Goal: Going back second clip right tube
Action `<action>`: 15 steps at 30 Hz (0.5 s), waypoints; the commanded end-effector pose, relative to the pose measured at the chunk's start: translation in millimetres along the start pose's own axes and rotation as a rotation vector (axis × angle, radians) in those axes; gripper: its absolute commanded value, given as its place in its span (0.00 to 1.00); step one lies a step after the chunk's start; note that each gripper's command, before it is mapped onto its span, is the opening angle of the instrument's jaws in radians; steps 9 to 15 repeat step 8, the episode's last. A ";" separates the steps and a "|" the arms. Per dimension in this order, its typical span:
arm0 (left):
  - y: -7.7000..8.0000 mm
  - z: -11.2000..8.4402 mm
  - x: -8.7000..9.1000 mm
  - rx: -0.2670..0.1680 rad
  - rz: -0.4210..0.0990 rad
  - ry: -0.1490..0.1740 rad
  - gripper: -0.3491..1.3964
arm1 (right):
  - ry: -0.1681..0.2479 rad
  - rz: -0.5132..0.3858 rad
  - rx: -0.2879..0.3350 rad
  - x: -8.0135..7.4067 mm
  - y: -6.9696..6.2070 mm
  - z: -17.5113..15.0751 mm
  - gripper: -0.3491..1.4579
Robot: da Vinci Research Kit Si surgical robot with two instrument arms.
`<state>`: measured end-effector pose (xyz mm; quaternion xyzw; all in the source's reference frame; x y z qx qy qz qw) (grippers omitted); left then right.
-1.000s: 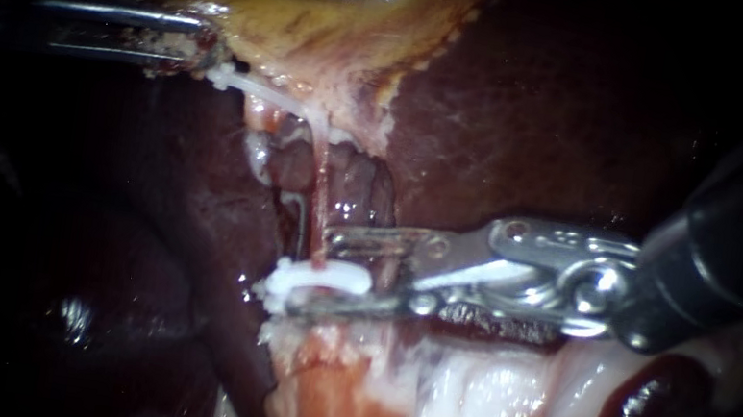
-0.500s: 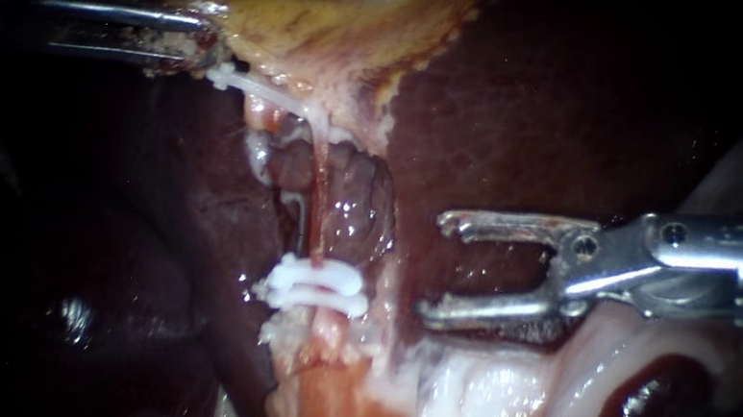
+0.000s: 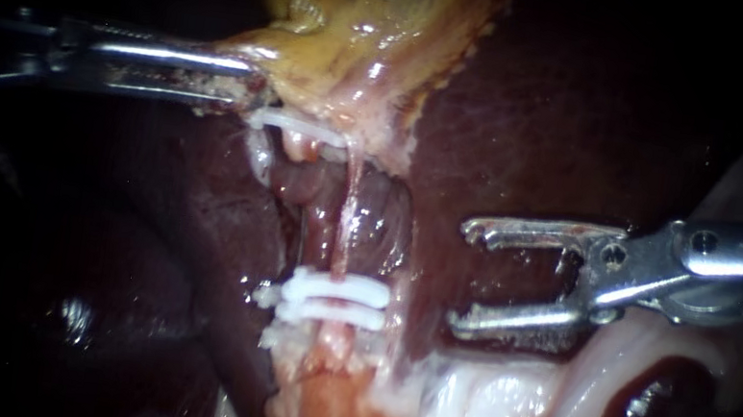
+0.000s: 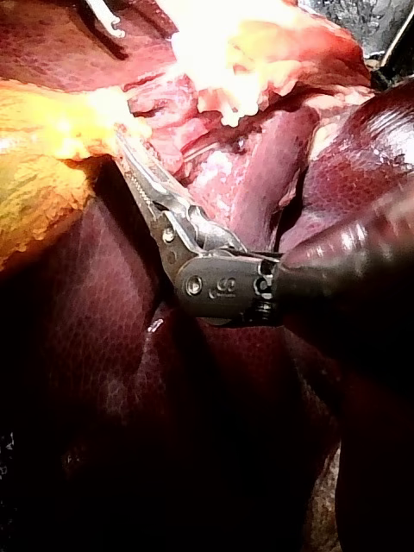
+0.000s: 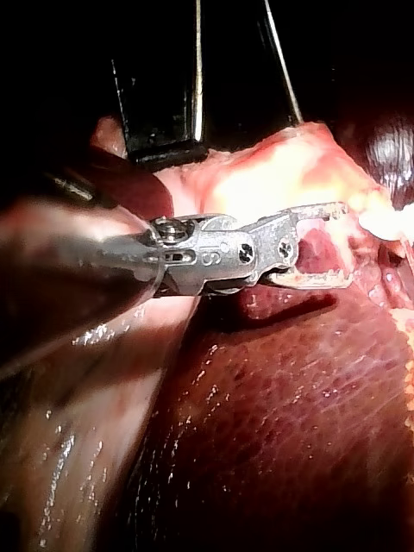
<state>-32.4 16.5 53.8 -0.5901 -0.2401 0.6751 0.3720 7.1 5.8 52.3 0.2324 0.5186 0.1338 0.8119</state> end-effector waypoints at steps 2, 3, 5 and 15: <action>0.0 0.0 0.0 0.002 -0.001 -0.001 0.00 | 0.000 0.000 0.000 0.0 0.0 -0.1 0.47; 0.1 0.0 0.0 0.002 -0.001 -0.001 0.00 | 0.000 0.000 0.001 0.0 0.0 -0.1 0.47; 0.1 -0.1 0.0 0.002 -0.001 -0.001 0.00 | 0.000 0.001 0.001 0.1 0.0 -0.1 0.47; 0.2 -0.6 0.3 -0.002 -0.003 -0.002 0.00 | 0.000 0.001 0.003 0.4 -0.2 0.2 0.47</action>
